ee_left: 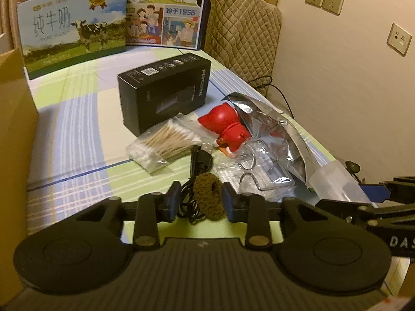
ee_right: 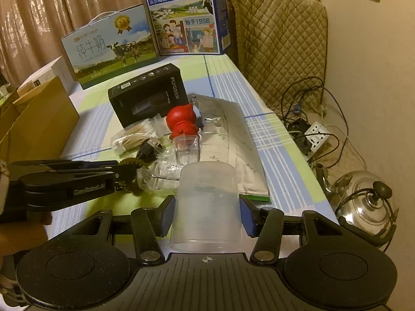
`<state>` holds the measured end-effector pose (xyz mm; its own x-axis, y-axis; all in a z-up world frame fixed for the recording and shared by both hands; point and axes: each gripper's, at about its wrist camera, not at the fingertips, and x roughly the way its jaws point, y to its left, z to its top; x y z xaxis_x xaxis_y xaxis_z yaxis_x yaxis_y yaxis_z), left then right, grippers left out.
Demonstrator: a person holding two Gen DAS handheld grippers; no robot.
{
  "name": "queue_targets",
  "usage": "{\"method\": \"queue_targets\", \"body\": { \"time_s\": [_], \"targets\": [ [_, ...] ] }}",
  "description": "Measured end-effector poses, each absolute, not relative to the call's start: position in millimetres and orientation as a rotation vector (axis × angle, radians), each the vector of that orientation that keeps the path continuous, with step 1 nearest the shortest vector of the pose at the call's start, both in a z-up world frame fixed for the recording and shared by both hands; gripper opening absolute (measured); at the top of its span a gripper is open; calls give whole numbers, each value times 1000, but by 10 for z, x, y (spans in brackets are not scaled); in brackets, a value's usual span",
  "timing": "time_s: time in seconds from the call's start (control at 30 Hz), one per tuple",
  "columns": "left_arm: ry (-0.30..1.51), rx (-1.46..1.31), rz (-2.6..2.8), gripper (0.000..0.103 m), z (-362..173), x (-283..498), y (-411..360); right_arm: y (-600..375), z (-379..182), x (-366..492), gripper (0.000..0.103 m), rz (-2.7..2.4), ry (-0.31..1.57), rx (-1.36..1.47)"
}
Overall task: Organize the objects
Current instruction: 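Grasp the brown coiled cable with the left tool while the right tool holds the cup, then carry the cable with the left tool into the box while the right tool carries the cup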
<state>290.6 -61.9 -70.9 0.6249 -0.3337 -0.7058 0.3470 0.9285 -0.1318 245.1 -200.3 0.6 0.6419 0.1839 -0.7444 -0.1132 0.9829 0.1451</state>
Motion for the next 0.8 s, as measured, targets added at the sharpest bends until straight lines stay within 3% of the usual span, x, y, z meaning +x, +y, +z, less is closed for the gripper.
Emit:
{"method": "queue_targets", "body": {
  "time_s": [0.1, 0.23, 0.8],
  "targets": [
    [815, 31, -393, 14, -741, 2932, -642, -1982, 9, 2456, 49, 174, 857, 88],
    [827, 38, -385, 10, -701, 2879, -623, -1935, 54, 2452, 49, 181, 844, 91],
    [756, -12, -274, 9, 37, 2164, -108, -1529, 675, 2209, 49, 319, 699, 133]
  ]
}}
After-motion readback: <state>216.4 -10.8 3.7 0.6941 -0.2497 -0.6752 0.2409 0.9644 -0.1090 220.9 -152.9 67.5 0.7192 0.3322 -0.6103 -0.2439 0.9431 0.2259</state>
